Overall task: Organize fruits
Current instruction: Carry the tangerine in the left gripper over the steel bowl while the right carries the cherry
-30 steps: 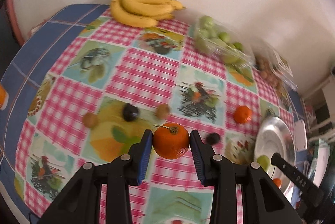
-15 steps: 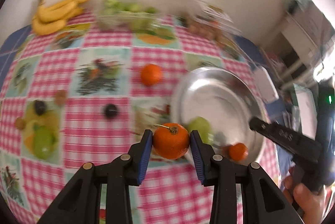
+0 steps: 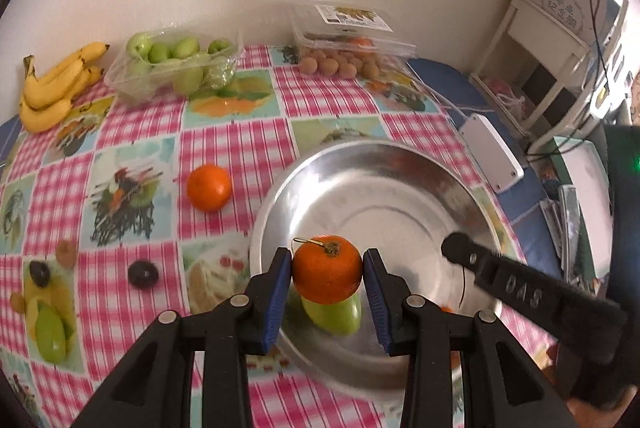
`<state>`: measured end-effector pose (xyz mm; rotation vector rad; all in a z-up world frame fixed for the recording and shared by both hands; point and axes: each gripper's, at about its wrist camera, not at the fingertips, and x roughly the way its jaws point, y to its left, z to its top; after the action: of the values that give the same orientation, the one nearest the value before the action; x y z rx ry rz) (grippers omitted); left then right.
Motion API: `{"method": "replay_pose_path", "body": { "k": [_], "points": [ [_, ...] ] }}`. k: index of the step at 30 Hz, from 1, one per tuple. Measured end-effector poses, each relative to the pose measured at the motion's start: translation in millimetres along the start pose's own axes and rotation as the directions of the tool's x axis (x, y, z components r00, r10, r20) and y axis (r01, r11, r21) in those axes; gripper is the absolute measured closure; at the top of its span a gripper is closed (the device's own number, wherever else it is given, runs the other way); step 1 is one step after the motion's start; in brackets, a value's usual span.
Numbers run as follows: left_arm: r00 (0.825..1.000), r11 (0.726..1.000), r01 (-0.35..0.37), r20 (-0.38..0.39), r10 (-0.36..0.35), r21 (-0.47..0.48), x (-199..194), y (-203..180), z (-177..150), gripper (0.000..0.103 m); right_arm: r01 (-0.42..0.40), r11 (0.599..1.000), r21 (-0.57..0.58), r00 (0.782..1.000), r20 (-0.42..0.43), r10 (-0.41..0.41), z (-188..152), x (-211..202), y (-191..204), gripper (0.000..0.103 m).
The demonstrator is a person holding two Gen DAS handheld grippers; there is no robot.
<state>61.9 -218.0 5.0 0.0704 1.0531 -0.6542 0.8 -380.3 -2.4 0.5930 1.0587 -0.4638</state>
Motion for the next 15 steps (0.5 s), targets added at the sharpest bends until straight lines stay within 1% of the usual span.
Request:
{"method": "replay_pose_path", "body": {
  "k": [3,7,15],
  "points": [
    [1.0,1.0,-0.01,0.012,0.01,0.002,9,1,6,0.064,-0.01,1.0,-0.005,1.0,-0.006,0.01,1,8,4,0.075],
    [1.0,1.0,-0.007,0.011,0.007,0.0,21,1,12,0.064,0.012,1.0,-0.004,1.0,-0.011,-0.012,3,16,5,0.075],
    [1.0,1.0,-0.016,-0.011,0.016,0.006,42,0,15,0.064,0.034,0.999,0.001,0.999,-0.03,-0.034,10,30,0,0.075]
  ]
}}
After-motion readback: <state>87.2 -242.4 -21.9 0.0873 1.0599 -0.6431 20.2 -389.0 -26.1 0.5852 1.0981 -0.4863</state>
